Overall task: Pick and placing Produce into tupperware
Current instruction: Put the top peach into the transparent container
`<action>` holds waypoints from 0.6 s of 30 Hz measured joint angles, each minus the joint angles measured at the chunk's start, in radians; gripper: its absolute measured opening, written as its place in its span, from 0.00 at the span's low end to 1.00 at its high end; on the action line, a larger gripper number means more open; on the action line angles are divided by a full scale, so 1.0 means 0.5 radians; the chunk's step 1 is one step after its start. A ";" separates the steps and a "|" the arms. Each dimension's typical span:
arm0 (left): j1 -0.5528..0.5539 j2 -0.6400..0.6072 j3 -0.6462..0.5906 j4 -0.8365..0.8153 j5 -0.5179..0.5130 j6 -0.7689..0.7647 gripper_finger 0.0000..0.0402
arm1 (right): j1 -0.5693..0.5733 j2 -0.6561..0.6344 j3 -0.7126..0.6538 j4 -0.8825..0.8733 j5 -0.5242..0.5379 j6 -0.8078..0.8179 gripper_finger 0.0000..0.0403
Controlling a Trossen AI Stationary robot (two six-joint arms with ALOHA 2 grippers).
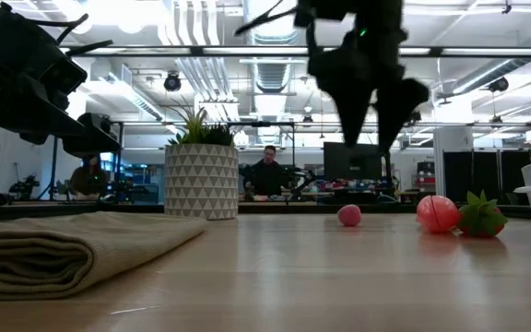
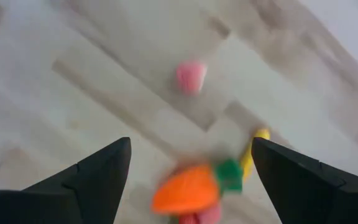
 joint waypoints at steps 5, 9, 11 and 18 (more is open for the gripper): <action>-0.001 0.000 0.000 -0.001 0.000 0.000 0.71 | -0.105 0.124 0.030 0.147 -0.005 -0.171 0.81; 0.000 0.000 0.000 0.000 0.000 0.000 0.71 | -0.148 0.281 0.058 0.147 0.059 -0.260 0.81; -0.001 0.000 0.000 0.000 0.000 -0.001 0.71 | -0.166 0.355 0.059 0.146 0.061 -0.300 0.80; -0.001 0.000 0.000 0.000 0.000 0.000 0.71 | -0.176 0.458 0.092 0.178 0.063 -0.354 0.66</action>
